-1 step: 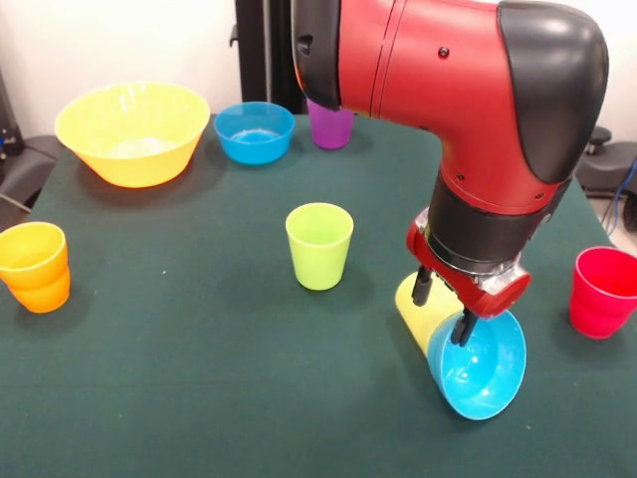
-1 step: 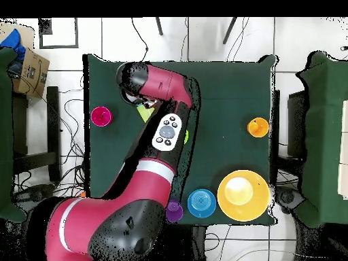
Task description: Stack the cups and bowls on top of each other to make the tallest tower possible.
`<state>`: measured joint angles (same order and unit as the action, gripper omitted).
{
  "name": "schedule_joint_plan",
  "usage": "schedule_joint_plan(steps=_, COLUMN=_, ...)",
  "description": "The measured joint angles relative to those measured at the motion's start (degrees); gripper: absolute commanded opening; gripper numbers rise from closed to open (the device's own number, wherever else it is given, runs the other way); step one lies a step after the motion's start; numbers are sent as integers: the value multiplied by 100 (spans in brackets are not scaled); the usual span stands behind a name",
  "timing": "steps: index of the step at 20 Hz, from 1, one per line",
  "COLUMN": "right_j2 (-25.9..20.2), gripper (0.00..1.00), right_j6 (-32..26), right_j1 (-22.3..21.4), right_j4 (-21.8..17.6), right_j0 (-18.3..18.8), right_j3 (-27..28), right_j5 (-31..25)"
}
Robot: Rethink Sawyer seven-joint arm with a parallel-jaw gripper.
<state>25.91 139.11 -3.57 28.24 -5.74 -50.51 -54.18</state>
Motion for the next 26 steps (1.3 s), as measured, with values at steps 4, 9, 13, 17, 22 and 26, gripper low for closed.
schedule_joint_plan(steps=4, right_j2=-24, gripper=100, right_j6=0, right_j1=36, right_j4=1, right_j0=-7, right_j3=1, right_j5=0)
schedule_joint_plan(steps=9, right_j2=-69, gripper=0, right_j6=0, right_j1=54, right_j4=3, right_j0=-5, right_j3=-2, right_j5=4)
schedule_joint_plan(steps=13, right_j2=-115, gripper=0, right_j6=0, right_j1=59, right_j4=1, right_j0=-9, right_j3=-1, right_j5=1)
schedule_joint_plan(steps=17, right_j2=-122, gripper=0, right_j6=0, right_j1=87, right_j4=1, right_j0=-19, right_j3=-1, right_j5=1)
schedule_joint_plan(steps=22, right_j2=-118, gripper=0, right_j6=0, right_j1=100, right_j4=2, right_j0=-81, right_j3=0, right_j5=5)
schedule_joint_plan(steps=26, right_j2=-119, gripper=0, right_j6=0, right_j1=89, right_j4=-1, right_j0=-148, right_j3=-6, right_j5=69)
